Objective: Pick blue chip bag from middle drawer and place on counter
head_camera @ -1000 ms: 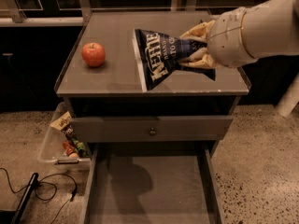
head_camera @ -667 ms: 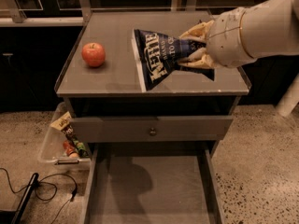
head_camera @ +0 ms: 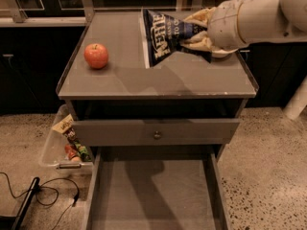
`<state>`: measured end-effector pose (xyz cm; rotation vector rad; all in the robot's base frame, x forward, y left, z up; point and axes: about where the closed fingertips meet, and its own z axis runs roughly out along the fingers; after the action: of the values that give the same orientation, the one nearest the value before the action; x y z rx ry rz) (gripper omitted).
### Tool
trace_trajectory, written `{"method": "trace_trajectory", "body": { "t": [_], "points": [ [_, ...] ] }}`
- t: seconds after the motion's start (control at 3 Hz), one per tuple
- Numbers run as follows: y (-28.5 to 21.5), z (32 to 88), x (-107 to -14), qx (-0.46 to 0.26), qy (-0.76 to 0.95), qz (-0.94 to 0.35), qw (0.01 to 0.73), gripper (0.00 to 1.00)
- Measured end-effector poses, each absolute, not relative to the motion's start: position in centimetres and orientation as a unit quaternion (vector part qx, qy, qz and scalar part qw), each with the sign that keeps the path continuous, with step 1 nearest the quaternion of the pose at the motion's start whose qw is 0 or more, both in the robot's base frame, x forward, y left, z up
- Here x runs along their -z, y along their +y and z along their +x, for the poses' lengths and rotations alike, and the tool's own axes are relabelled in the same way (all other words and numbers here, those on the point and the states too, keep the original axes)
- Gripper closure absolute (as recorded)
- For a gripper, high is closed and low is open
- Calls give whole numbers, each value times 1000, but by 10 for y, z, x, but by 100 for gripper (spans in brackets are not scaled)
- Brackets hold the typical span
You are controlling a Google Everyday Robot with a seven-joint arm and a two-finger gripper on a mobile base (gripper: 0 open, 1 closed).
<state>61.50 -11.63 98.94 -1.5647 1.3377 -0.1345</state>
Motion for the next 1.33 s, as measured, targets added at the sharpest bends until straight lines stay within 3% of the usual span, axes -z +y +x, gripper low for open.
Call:
{"method": "trace_trajectory", "body": {
  "t": [0.33, 1.33],
  "points": [
    [-110, 671, -979, 19, 565, -630, 533, 100],
    [-133, 706, -887, -53, 689, -609, 389, 100]
  ]
}}
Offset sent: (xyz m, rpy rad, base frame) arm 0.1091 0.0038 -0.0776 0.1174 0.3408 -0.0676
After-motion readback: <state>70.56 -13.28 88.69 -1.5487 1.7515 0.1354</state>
